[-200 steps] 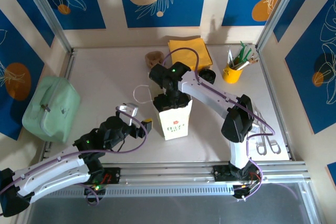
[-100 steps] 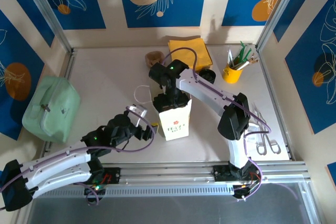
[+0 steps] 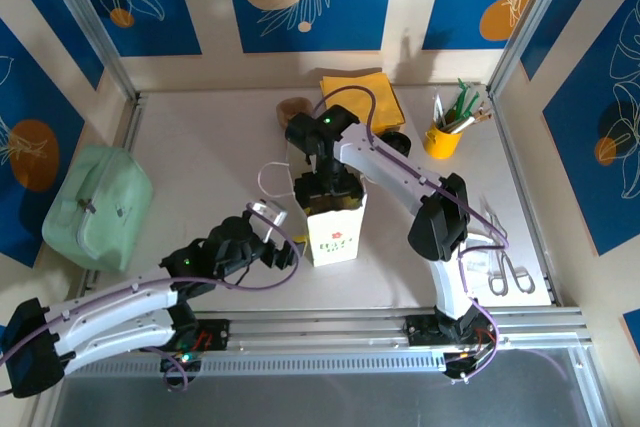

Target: Pack the takeout coffee

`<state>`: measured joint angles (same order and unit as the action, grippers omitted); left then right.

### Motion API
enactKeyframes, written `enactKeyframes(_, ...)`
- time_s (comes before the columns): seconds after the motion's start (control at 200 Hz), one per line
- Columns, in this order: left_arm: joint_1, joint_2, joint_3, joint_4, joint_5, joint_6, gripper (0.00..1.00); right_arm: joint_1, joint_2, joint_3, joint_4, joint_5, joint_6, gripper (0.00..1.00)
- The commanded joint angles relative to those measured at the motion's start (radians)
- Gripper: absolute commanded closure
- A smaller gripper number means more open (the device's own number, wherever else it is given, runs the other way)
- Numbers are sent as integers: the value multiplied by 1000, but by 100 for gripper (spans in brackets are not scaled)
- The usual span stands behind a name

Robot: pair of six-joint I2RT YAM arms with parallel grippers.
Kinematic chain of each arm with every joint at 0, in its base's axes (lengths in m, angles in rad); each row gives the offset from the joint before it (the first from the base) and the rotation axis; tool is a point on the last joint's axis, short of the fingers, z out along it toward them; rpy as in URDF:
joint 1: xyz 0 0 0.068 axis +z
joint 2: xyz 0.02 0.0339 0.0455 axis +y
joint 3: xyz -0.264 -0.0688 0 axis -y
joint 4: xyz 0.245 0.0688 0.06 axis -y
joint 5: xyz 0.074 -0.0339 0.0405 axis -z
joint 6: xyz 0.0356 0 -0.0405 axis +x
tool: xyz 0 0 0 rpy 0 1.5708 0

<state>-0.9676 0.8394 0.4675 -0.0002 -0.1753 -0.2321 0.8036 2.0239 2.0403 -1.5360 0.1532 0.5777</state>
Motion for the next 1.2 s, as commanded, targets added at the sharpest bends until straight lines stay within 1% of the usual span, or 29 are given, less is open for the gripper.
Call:
enactKeyframes(0.0, -15, 9, 16, 32, 8, 20, 5, -1, 18, 51, -51, -6, 22, 8)
enactKeyframes(0.375, -19, 6, 8, 34, -4, 18, 5, 16, -5, 100, -73, 20, 36, 8)
enactKeyframes(0.69, -19, -14, 0, 33, -22, 13, 5, 34, -29, 136, -78, 67, 42, 8)
enactKeyframes(1.191, -19, -28, 2, 20, -30, 11, 6, 46, -69, 161, -70, 80, 45, 8)
